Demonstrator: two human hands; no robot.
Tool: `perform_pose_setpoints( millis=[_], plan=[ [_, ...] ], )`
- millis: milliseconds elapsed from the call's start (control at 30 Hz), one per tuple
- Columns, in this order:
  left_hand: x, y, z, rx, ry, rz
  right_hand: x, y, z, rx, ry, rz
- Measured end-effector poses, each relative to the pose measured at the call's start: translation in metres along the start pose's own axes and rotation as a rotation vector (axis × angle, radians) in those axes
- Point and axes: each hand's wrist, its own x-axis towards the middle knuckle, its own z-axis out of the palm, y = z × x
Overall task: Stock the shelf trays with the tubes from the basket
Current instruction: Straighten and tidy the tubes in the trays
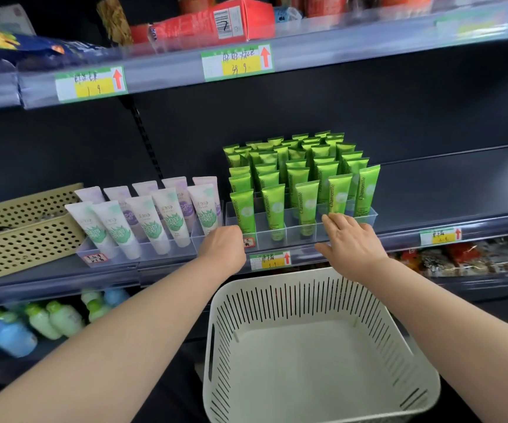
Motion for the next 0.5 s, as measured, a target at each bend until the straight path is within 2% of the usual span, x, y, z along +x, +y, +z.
perform_pose_setpoints(
  millis=[267, 500],
  plan=[
    [-0.002, 0.008, 0.004, 0.021, 0.003, -0.05, 0.002, -0.001, 0.013, -0.017, 0.008, -0.015],
    [0.003, 0.007, 0.011, -0.107, 0.052, -0.057, 0.004, 0.002, 0.013, -0.022, 0.039, -0.025]
  ],
)
